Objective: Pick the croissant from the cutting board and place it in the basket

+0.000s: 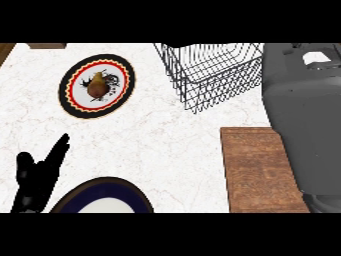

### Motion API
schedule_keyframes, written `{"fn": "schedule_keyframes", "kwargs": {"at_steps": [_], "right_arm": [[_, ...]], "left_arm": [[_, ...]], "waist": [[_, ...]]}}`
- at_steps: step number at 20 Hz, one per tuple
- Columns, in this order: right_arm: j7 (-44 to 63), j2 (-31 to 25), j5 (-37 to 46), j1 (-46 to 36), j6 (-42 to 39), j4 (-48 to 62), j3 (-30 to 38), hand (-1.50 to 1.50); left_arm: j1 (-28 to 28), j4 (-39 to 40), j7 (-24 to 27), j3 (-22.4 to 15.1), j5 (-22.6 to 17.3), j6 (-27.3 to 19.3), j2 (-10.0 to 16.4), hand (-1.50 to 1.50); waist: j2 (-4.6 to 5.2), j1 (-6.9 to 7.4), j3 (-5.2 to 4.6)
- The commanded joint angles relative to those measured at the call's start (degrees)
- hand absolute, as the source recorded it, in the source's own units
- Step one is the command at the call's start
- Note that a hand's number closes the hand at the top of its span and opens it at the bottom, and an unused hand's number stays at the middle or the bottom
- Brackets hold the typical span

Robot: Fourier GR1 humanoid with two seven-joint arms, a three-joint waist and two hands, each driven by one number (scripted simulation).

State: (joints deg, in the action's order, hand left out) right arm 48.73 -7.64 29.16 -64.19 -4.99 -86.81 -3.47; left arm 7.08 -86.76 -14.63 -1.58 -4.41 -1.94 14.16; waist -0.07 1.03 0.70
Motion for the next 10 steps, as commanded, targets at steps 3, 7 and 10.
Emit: {"fn": "schedule_keyframes", "kwargs": {"at_steps": [3, 7, 10], "right_arm": [[-9.8, 0.1, 0.8, -0.7, 3.7, 13.1, 2.3, 1.50], [-12.6, 2.0, -2.1, -0.9, 6.1, 17.4, 5.6, 1.50], [-16.9, 1.9, -5.3, 3.6, 7.0, 17.5, 8.3, 1.50]], "left_arm": [[1.0, 4.0, -1.9, -0.4, -0.4, 1.0, -1.1, 0.00], [1.0, 4.2, -2.3, 0.7, -0.8, 2.1, 0.0, 0.00], [1.2, 6.8, 1.1, 0.8, -1.0, 1.7, -2.2, 0.00]], "waist": [[0.56, 0.25, -0.74], [0.39, 0.06, -0.72], [0.40, -0.51, -0.72]]}}
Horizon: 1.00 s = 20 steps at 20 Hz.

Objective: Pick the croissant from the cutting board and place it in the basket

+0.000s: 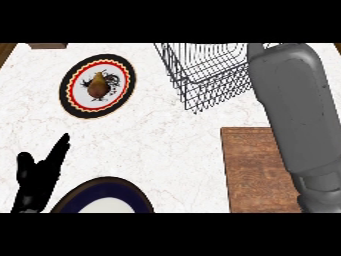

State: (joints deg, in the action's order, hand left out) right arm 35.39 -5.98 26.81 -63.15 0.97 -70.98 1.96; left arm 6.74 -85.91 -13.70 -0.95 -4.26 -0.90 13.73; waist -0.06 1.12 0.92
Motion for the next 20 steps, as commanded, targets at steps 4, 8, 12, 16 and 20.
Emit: {"fn": "schedule_keyframes", "kwargs": {"at_steps": [4, 8, 12, 16, 20], "right_arm": [[-9.3, -1.1, -5.1, 0.7, 0.4, 8.9, 5.6, 1.50], [-14.6, -0.4, -4.1, 2.3, 3.1, 13.3, 5.7, 1.50], [-12.0, -3.9, 4.8, 2.1, 10.2, 18.7, 3.9, 1.50], [-20.7, -8.4, 4.7, 3.4, 3.5, 23.6, 2.3, 1.50], [-24.6, -9.7, 5.9, 0.5, 4.8, 27.0, 2.6, -1.50]], "left_arm": [[-1.0, 3.7, -5.0, -0.6, 0.4, -1.1, -1.9, 0.00], [1.5, 3.1, -2.9, 0.6, -1.0, 2.0, -0.4, 0.00], [1.4, 2.6, -2.2, -0.5, 1.0, 0.5, -1.3, 0.00], [4.0, 2.0, -1.8, -1.0, 1.5, 0.4, -2.0, 0.00], [0.3, 5.5, -1.1, 0.1, 1.5, 0.9, -2.0, 0.00]], "waist": [[0.45, -0.39, -0.91], [0.38, -0.16, -0.92], [0.47, -0.12, -0.97], [0.52, 0.21, -0.92], [0.55, -0.08, -0.94]]}}
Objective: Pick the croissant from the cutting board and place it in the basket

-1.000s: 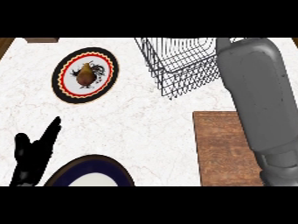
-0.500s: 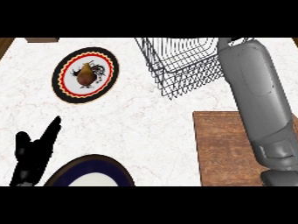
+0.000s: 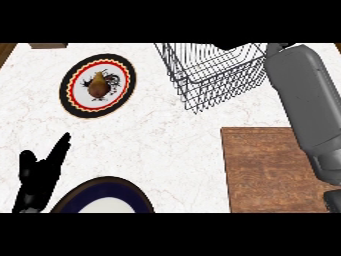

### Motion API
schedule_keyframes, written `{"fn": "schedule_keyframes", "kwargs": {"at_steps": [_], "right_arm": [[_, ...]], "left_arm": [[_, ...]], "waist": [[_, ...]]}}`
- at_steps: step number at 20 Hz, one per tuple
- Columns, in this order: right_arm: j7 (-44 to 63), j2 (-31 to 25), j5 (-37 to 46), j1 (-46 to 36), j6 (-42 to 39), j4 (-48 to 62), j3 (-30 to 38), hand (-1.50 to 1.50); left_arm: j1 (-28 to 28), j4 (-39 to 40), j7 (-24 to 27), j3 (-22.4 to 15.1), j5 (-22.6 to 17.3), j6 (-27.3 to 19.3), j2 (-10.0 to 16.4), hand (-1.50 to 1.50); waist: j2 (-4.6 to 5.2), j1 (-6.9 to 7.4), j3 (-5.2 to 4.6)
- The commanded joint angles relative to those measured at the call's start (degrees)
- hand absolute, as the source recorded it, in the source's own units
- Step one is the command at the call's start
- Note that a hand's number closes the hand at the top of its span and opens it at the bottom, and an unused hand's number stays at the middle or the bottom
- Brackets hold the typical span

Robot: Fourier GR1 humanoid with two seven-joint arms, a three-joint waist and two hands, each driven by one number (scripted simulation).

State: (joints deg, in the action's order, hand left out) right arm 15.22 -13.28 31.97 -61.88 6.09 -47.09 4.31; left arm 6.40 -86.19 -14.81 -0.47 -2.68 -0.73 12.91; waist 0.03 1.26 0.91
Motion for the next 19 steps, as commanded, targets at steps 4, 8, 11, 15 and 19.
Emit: {"fn": "schedule_keyframes", "kwargs": {"at_steps": [4, 8, 11, 15, 19], "right_arm": [[-4.3, -3.3, -0.7, -0.8, -0.2, 2.1, 2.1, -1.50], [-6.1, -3.6, -3.4, -2.1, 1.8, 3.6, 5.7, -1.50], [-5.4, -5.8, -6.0, -3.0, 1.2, 3.9, 9.0, -1.50], [-4.2, -8.8, -7.7, -1.8, 0.2, 3.0, 11.2, -1.50], [-6.8, -15.4, -11.0, 3.1, -4.6, 3.3, 15.0, -1.50]], "left_arm": [[1.3, 6.4, 0.7, -0.4, 0.1, 0.6, -2.1, 0.00], [1.4, 1.3, -3.8, 1.1, -1.3, 1.0, -0.4, 0.00], [0.6, 4.4, -1.0, -1.4, 1.8, -1.6, -3.9, 0.00], [2.3, 5.3, -0.3, 0.3, 0.2, 1.4, -1.7, 0.00], [1.2, 6.8, 0.6, 2.2, -0.3, 0.8, -1.7, 0.00]], "waist": [[0.18, -0.79, -0.95], [0.15, -0.35, -0.88], [0.18, -0.83, -0.91], [-0.01, -1.29, -0.93], [0.04, -2.02, -0.92]]}}
